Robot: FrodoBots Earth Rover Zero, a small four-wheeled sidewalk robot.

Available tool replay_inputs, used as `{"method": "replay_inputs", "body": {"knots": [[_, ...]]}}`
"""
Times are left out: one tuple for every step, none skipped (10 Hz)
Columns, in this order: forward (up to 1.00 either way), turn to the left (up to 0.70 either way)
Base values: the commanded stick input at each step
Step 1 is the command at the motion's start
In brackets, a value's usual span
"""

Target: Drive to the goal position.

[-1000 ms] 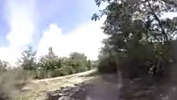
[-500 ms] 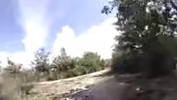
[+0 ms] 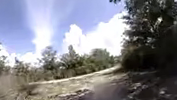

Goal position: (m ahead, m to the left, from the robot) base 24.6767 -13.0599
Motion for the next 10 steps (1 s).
{"method": "replay_inputs", "body": {"knots": [[0.70, 0.00], [0.70, 0.00], [0.70, 0.00], [0.70, 0.00], [0.70, 0.00], [0.70, 0.00], [0.70, 0.00], [0.70, 0.00], [0.70, 0.00], [0.70, 0.00]]}}
